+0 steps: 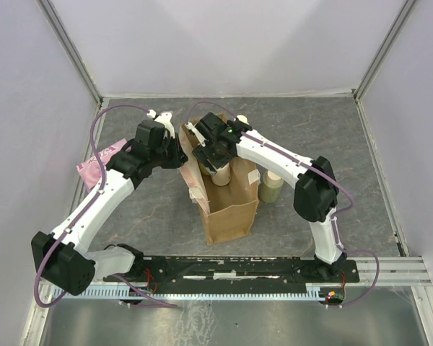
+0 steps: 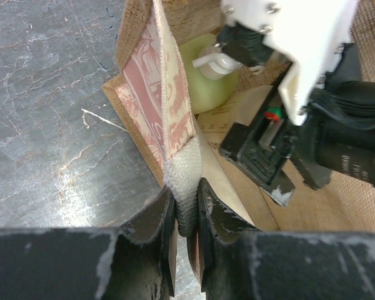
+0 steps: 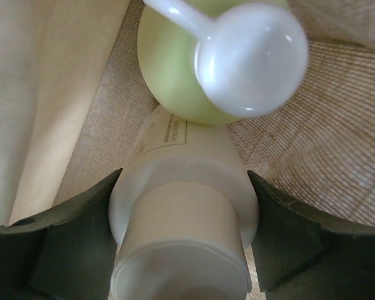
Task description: Place the personal care products into the canvas bag
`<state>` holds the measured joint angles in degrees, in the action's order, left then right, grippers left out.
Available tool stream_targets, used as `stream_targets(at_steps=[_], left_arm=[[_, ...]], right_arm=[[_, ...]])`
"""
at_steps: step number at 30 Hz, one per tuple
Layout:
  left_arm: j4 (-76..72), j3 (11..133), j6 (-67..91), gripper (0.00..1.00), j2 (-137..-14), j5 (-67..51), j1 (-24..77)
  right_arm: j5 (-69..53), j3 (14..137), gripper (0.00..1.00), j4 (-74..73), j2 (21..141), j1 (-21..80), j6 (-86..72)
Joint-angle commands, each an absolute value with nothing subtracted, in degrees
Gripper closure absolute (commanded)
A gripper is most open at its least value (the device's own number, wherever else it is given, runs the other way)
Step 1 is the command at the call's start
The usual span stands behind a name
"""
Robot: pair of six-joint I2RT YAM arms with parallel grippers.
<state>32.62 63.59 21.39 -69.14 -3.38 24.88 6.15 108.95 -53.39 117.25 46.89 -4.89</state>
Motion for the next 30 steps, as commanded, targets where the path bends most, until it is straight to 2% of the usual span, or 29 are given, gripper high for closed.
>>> stream_targets(at_steps=[1, 10, 18, 21, 26, 30], left_arm=[[33.38, 64.21, 22.23, 0.86, -66.37, -4.25, 25.11], [33.70, 63.81, 21.76, 0.86, -65.93, -3.88, 25.08], [33.69, 63.88, 21.46, 0.86, -66.46, -3.96, 25.09], [33.50, 63.90, 21.36, 0.86, -66.86, -4.23, 25.08], [33.05, 63.72, 21.36, 0.86, -67.14, -4.39, 25.07], [32.90, 63.47, 21.45, 0.84, -67.15, -4.23, 25.13]], right_arm=[[9.39, 112.40, 1.00, -47.51, 118.37, 46.49, -3.99], [9.78, 115.62, 1.00, -48.64, 122.10, 46.49, -1.98], [9.67, 115.72, 0.41, -50.03, 121.13, 46.49, -1.39], [9.66, 115.95, 0.28, -50.49, 120.18, 46.49, -1.28], [9.88, 117.49, 0.17, -52.14, 118.39, 46.49, -1.31], [9.58, 116.52, 0.02, -50.49, 114.67, 46.49, -1.98]])
